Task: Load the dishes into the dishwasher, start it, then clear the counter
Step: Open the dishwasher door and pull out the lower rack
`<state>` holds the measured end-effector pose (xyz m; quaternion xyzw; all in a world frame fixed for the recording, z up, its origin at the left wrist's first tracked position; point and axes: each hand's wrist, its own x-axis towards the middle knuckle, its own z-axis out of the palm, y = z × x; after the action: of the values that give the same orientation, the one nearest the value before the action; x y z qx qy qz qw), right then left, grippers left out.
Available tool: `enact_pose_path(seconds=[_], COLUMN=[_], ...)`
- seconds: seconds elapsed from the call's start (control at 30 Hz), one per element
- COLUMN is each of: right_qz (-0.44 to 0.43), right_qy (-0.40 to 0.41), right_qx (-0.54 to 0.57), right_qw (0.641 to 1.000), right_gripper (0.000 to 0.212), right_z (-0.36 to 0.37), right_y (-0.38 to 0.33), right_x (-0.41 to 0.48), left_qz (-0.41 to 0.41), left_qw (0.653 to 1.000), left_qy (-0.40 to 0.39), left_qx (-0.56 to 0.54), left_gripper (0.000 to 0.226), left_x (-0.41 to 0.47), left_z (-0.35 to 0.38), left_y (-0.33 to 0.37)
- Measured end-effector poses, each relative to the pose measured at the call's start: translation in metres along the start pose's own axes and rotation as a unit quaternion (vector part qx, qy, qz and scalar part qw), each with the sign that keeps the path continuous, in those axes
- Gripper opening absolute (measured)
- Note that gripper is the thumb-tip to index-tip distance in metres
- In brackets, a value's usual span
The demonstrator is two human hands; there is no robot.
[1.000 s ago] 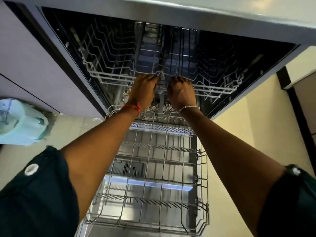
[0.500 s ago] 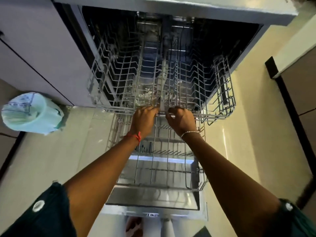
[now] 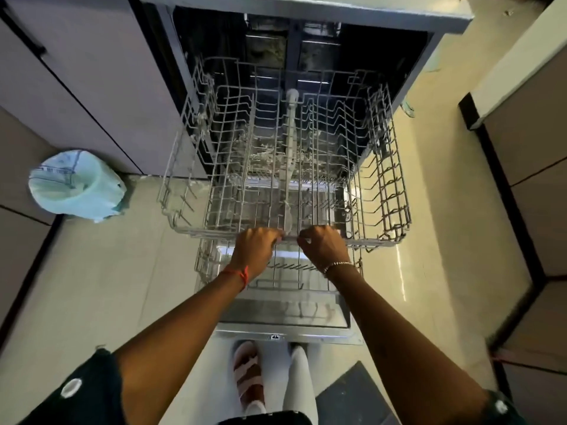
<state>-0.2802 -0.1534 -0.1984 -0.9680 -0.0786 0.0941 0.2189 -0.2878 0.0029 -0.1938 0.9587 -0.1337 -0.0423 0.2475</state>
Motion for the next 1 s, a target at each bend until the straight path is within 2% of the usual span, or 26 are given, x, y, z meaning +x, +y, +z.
enact_pose_path(seconds=[0.23,0.4,0.6,0.73,0.8,0.87,0.93,1.0], right_qz=[0.025,0.044,0.027,0.02,-0.007,-0.046,-0.082,-0.118], right_qy=[-0.031,-0.067,-0.17,-0.16,-0.139,-0.122,-0.103,-0.083], right_qx=[-0.014,-0.007,-0.054,-0.072,-0.08,-0.093,-0.114,-0.124], right_qw=[0.999,0.997,0.984,0.984,0.987,0.987,0.985,0.982], right_gripper=[0.026,0.024,0.03,0.031,0.031,0.031,0.033,0.034], right_z=[0.001,-0.005,-0.026,-0.067,-0.092,-0.123,-0.153,-0.178], right_y=[-0.013,-0.017,-0.028,-0.051,-0.07,-0.099,-0.135,-0.171], right_x=[-0.04,-0.036,-0.034,-0.024,-0.011,0.008,0.03,0.048], left_qz=[0.014,-0.009,0.007,0.019,0.026,0.045,0.073,0.06], left_qw=[1.0,1.0,0.995,0.998,0.999,0.997,0.988,0.981], left_qy=[-0.001,0.0,-0.092,-0.049,-0.015,0.046,0.113,0.166], left_qx=[-0.015,-0.016,-0.039,-0.033,-0.012,0.034,0.069,0.079], left_gripper=[0.027,0.023,0.034,0.021,0.032,0.041,0.038,0.036], left_x=[-0.042,-0.042,-0.046,-0.039,-0.032,-0.023,-0.016,-0.011], left_z=[0.005,0.005,-0.007,-0.053,-0.085,-0.124,-0.176,-0.225], left_y=[0.003,0.005,0.004,0.003,0.0,-0.008,-0.013,-0.015])
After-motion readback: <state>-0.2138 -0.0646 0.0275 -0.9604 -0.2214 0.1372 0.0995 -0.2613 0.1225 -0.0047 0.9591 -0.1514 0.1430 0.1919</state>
